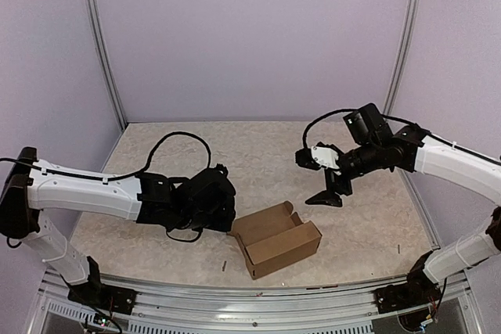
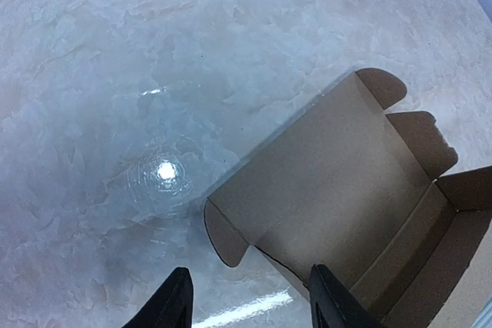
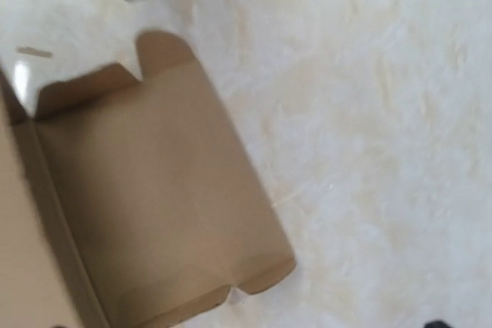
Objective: Fold the paper box
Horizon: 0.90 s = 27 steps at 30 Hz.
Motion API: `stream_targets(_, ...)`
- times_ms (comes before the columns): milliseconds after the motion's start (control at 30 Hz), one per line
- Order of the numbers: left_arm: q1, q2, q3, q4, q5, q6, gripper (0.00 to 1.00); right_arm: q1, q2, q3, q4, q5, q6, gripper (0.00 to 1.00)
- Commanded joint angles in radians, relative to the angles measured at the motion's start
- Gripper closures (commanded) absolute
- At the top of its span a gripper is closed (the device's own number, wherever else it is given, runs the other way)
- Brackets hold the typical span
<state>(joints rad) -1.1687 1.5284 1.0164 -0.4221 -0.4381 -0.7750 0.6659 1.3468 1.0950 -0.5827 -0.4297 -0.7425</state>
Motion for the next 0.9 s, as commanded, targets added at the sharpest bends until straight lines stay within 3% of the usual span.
stream_targets(0, 0.063, 0.048, 0.041, -0.084, 0.074, -0.066, 0.49, 0.012, -0.085, -0.063, -0.106, -0.071, -0.103, 0.0)
stream_targets(367, 0.188, 0.108, -0.04, 0.03, 0.345, -0.207, 0.63, 0.251, -0.109, -0.189, -0.07, 0.102, -0.136, 0.0)
stream_targets(867, 0.23, 0.237, -0.012, 0.098, 0.417, -0.15, 0.92, 0.258, 0.072, -0.098, -0.03, 0.05, -0.102, 0.0)
